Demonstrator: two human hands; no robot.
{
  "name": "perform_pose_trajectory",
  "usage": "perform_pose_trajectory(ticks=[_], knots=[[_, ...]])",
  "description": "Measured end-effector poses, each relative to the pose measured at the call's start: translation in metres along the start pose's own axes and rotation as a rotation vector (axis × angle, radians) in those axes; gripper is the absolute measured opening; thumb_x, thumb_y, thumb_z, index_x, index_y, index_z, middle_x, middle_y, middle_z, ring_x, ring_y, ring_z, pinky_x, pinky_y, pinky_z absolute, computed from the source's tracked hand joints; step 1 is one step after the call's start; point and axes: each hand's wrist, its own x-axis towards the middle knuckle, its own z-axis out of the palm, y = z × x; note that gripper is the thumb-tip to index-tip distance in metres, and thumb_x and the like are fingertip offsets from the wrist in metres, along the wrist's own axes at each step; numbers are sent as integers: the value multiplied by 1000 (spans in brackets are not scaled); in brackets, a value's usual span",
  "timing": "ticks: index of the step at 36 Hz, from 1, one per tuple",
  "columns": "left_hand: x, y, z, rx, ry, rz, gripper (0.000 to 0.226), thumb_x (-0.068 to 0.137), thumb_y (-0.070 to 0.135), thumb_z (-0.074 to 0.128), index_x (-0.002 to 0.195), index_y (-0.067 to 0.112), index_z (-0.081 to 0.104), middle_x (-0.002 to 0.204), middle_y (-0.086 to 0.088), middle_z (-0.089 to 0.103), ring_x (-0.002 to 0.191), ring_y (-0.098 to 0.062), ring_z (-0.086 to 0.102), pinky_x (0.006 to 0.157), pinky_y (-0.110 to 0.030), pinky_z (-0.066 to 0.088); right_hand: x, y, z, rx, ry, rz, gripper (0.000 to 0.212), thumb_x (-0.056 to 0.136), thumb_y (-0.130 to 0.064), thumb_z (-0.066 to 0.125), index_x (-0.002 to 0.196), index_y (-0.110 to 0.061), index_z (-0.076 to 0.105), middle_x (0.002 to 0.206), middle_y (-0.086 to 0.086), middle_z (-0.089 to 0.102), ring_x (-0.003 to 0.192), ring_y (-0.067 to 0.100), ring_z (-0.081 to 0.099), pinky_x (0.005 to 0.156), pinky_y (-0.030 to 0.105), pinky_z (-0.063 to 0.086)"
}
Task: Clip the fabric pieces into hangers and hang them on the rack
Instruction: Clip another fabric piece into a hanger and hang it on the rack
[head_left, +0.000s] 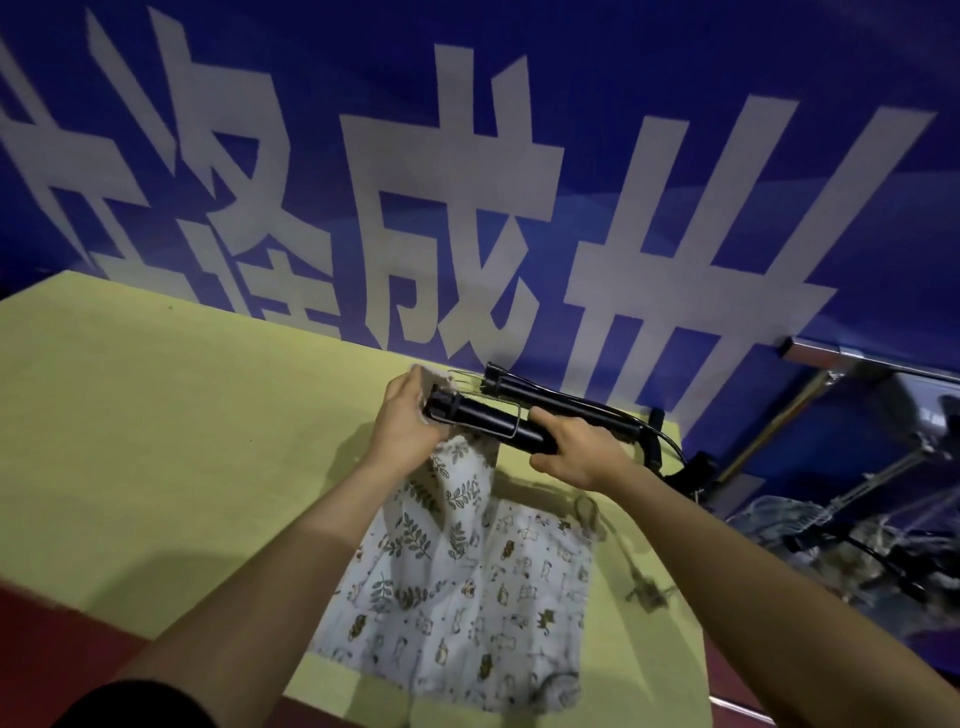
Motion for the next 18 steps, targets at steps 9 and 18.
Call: perform_pose_trajectory(ticks=[9, 18], knots=[[-23, 13, -4, 392, -175, 199, 75, 77, 7, 59, 145, 20, 32, 139, 4, 40, 122, -20, 44, 99, -39, 45, 5, -15, -16, -539, 115, -110, 51, 88, -27, 51, 136, -25, 34, 121, 10, 56, 110, 32, 52, 89, 40, 38], [-22, 41, 9, 413, -47, 229, 52, 78, 49, 63, 125, 31, 53, 118, 5, 52, 113, -18, 40, 85, -30, 23, 19, -36, -51, -780, 518, -487, 31, 70, -23, 71, 96, -18, 56, 75, 3, 62, 68, 26, 55, 71, 36, 38]])
